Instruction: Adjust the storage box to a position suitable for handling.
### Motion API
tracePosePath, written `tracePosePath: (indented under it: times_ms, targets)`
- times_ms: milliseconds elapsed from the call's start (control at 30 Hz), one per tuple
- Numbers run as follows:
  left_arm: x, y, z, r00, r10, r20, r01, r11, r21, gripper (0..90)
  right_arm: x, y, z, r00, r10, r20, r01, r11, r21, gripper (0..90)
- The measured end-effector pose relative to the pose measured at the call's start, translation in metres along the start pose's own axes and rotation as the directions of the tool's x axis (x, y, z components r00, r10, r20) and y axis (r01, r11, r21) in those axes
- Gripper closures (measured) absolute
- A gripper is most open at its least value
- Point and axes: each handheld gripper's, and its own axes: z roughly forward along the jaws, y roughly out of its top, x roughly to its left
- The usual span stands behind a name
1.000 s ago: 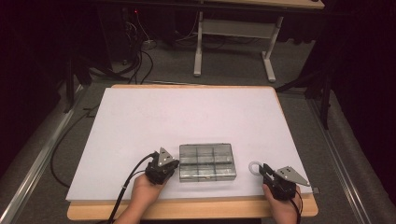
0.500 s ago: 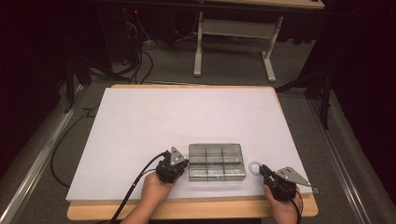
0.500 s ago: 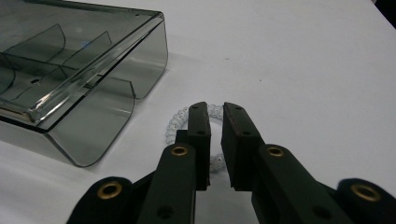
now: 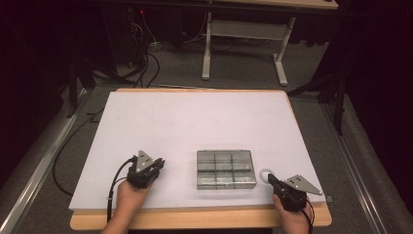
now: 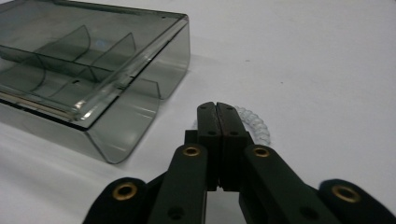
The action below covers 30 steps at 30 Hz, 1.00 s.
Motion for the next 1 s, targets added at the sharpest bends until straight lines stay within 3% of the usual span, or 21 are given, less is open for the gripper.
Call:
tracePosePath:
  times_ms: [33, 100, 167, 300, 467, 600, 1000]
  targets:
    - [0.002, -0.001, -0.003, 0.9997, -0.021, 0.008, 0.022, 0.9992, -0.034, 77.8, 0.002, 0.001, 0.000, 1.0000, -0.004, -0.003, 0.004, 1.000, 0.006, 90.0]
    - [0.003, -0.002, -0.005, 0.9997, -0.025, 0.008, 0.026, 0.9981, -0.057, 76.7, 0.005, 0.003, 0.002, 0.9995, -0.025, -0.018, 0.025, 0.999, 0.031, 90.0]
    - [0.001, -0.002, -0.003, 0.9997, 0.005, 0.026, -0.004, 0.9996, -0.030, 70.0, 0.009, 0.002, -0.001, 0.9991, -0.041, -0.013, 0.042, 0.998, 0.042, 90.0]
    - [-0.003, -0.002, -0.003, 0.9991, 0.042, 0.009, -0.041, 0.9985, -0.037, 64.5, 0.017, -0.004, -0.006, 0.9988, -0.043, -0.023, 0.043, 0.998, 0.033, 90.0]
    - [0.000, -0.002, -0.002, 0.9997, 0.016, 0.017, -0.015, 0.9994, -0.031, 59.8, 0.028, -0.003, -0.012, 0.9966, -0.074, -0.037, 0.075, 0.997, 0.027, 90.0]
    - [-0.001, -0.002, -0.002, 0.9997, 0.019, 0.013, -0.019, 0.9994, -0.030, 59.2, 0.037, -0.003, -0.014, 0.9929, -0.103, -0.060, 0.105, 0.994, 0.028, 90.0]
    - [-0.001, -0.002, -0.002, 0.9998, 0.015, 0.011, -0.015, 0.9995, -0.028, 55.4, 0.040, -0.002, -0.014, 0.9917, -0.105, -0.075, 0.107, 0.994, 0.022, 90.0]
